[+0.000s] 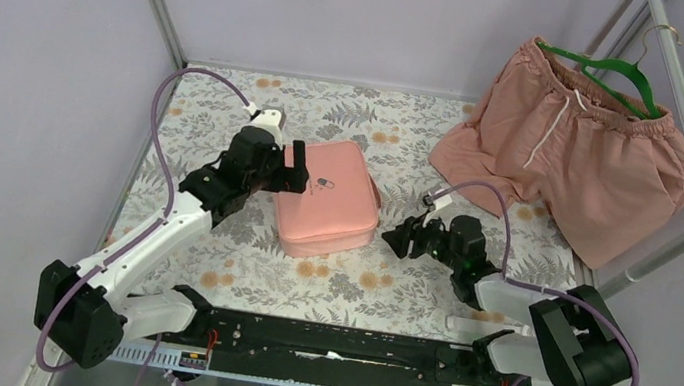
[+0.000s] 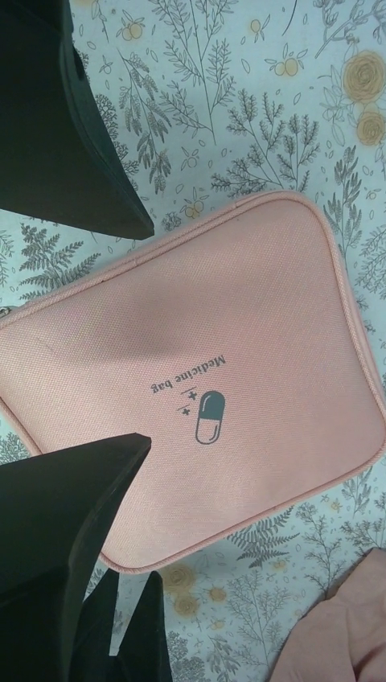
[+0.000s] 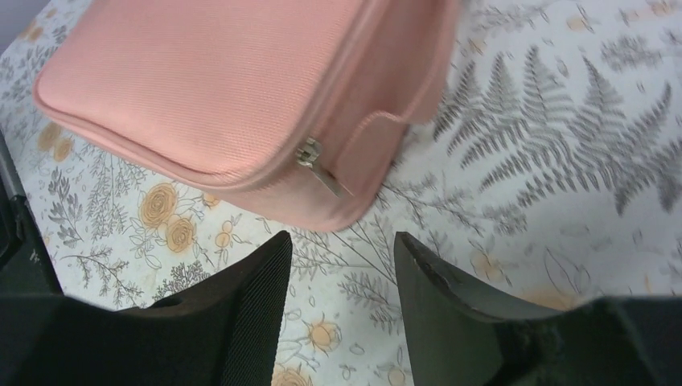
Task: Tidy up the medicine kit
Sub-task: Adjust the medicine box at the center of the board.
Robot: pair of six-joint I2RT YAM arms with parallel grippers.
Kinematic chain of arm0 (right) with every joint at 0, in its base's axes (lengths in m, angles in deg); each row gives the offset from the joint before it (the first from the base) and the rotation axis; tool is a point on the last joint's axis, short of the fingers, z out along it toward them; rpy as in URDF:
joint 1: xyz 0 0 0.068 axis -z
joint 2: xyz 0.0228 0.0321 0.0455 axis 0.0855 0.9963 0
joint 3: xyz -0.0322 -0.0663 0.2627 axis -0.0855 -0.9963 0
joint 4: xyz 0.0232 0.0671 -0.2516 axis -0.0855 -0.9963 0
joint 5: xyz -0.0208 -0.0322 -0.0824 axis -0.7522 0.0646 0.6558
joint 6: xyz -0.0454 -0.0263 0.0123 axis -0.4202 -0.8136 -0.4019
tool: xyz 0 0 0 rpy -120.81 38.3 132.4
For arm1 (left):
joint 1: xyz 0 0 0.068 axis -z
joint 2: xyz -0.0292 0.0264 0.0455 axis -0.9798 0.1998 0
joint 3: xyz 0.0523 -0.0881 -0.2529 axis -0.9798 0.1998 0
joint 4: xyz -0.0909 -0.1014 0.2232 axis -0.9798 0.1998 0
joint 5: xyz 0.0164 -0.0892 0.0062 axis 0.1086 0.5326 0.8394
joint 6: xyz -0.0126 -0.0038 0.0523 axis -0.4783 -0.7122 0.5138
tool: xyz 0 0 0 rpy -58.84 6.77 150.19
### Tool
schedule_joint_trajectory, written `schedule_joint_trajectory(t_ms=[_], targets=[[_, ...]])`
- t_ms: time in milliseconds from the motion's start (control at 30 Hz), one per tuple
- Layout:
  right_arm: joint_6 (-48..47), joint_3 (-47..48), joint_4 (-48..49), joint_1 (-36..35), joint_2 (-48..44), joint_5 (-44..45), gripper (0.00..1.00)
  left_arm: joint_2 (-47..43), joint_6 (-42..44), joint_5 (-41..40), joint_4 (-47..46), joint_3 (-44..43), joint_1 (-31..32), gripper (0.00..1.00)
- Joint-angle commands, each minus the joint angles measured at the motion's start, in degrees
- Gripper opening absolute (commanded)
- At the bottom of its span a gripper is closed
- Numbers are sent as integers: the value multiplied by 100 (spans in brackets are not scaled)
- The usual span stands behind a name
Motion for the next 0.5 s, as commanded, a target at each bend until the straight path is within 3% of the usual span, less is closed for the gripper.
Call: schedule_joint_trajectory(t_ms=[0,467], targets=[[-713,207,921,-354,293,-171,59,75,202,156,-28,-189,-132,99],[-1147,1322,1369,-1497,1597,19,60,204,472,513,-65,-144,-671,99]])
